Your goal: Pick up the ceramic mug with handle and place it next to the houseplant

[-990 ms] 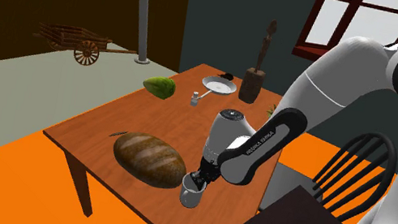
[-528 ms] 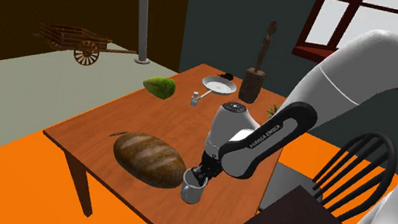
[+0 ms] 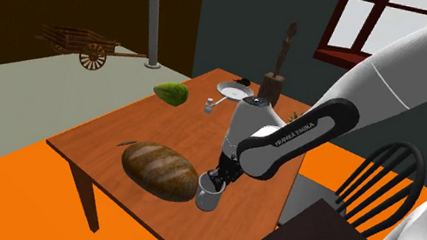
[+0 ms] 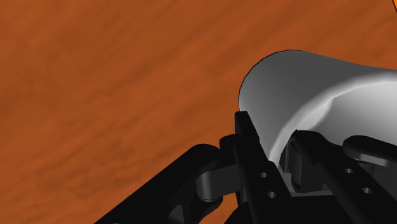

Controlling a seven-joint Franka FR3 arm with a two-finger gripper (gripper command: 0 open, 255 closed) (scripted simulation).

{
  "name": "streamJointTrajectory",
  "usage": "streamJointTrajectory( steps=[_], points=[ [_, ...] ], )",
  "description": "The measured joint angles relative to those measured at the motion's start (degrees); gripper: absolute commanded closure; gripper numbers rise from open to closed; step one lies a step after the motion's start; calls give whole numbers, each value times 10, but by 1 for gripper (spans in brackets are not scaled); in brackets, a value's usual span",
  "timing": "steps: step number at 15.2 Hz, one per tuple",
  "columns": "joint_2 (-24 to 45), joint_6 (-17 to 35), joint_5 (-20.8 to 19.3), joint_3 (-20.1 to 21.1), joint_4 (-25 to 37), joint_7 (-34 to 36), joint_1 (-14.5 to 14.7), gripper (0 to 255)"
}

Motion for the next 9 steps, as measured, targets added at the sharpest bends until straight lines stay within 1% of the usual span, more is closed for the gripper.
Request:
streamJointTrajectory(
  steps=[9],
  points=[
    [-70,-81,29,1,13,-17,1,255]
  ],
)
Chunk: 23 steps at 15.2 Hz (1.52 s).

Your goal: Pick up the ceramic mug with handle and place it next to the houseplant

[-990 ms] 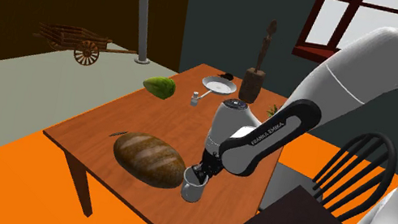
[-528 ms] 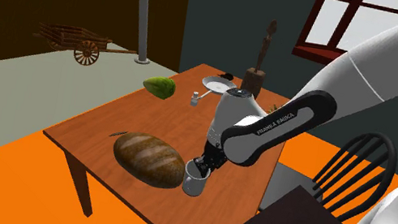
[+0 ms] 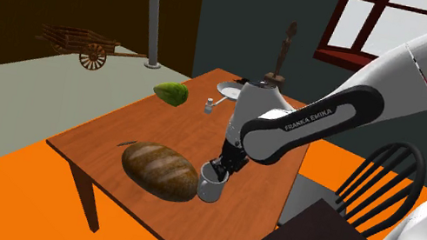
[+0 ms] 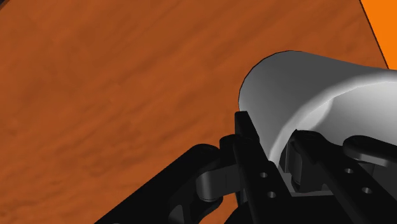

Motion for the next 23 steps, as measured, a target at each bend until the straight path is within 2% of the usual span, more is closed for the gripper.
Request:
streamJointTrajectory(
  steps=[21,23],
  points=[
    [-113,-181,20,-15,70,-12,2,255],
    [-123,-188,19,-28,65,-31,-4,255]
  ],
)
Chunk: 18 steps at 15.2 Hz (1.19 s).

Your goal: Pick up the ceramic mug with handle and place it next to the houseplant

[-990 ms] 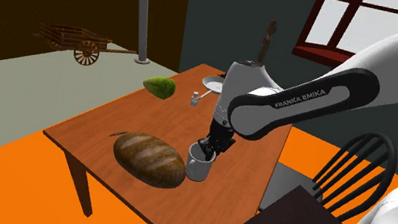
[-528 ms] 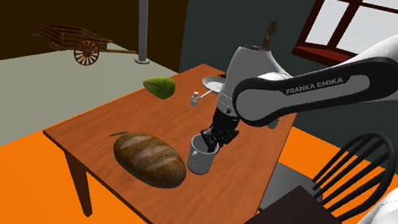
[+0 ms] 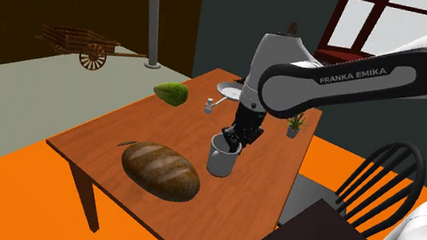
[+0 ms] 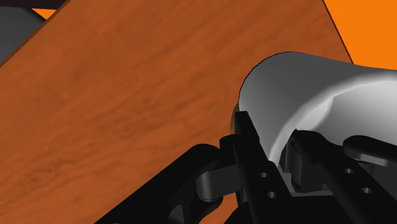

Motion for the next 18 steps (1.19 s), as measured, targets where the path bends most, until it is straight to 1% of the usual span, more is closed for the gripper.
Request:
streamJointTrajectory(
  steps=[6,10,11,15,18],
  points=[
    [-15,-11,-14,-60,-13,-86,-37,255],
    [-12,-17,-27,-99,-8,-142,-63,255],
    [-6,-12,-30,-108,-7,-156,-69,255],
    [10,-15,-43,-149,7,-215,-96,255],
    [34,-21,-51,-176,34,-255,-115,255]
  ],
)
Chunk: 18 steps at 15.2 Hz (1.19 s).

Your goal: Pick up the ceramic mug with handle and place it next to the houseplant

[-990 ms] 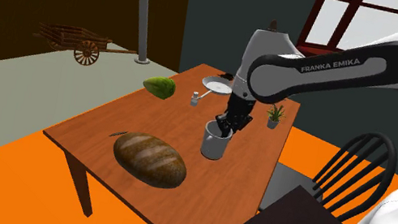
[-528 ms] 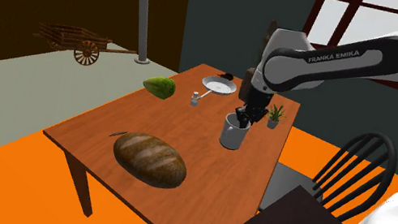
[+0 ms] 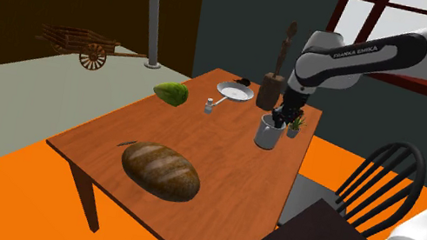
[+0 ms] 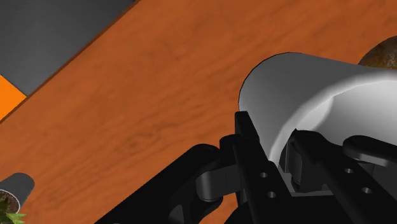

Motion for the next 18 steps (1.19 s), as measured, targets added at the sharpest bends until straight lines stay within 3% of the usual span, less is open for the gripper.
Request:
streamJointTrajectory(
  steps=[9,18],
  points=[
    [80,-18,-5,-73,90,-121,-51,255],
    [205,-51,22,-127,237,-241,-106,255]
  ],
)
